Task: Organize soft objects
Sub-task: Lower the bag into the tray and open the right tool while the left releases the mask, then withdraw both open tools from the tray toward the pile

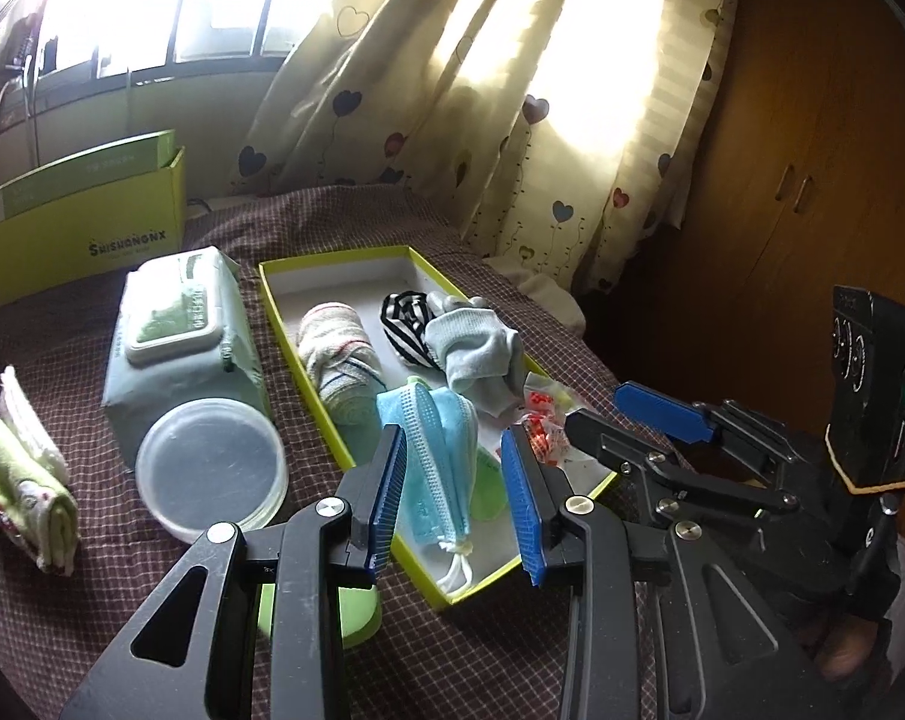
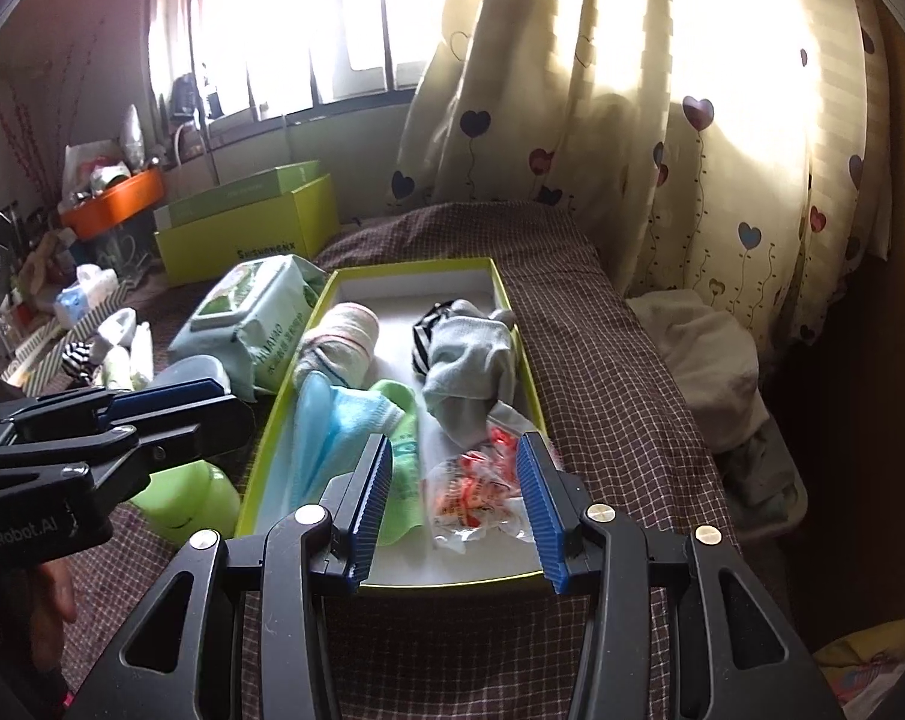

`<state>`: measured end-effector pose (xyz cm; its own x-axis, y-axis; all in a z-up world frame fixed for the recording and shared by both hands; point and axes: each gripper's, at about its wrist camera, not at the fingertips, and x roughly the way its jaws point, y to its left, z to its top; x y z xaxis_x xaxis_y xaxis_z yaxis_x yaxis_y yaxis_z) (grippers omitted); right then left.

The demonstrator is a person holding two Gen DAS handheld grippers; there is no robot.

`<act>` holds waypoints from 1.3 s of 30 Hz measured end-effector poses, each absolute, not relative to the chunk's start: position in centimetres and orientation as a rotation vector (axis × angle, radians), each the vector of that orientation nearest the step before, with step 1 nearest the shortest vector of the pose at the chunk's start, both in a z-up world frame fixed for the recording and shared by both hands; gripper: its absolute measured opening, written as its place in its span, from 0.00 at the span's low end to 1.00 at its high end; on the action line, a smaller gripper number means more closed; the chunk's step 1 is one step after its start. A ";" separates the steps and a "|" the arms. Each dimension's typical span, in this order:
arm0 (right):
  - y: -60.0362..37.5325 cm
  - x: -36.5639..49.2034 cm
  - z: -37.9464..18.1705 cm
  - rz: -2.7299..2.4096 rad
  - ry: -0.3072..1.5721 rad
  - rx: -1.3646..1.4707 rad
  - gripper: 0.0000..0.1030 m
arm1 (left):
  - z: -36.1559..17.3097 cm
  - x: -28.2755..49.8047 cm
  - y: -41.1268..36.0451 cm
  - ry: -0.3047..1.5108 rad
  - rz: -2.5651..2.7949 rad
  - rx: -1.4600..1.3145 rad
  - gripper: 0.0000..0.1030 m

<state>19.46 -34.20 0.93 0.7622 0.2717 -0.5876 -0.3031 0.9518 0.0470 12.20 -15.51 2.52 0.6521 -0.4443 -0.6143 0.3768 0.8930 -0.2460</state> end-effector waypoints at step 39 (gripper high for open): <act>-28.2 15.2 3.9 0.394 0.593 -0.112 0.41 | 3.5 7.9 -7.5 0.662 -0.337 -0.140 0.33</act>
<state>15.23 -28.19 3.87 0.7570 0.3294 -0.5642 -0.3929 0.9195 0.0097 7.89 -7.54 3.54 0.7369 -0.3497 -0.5785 0.2611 0.9366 -0.2335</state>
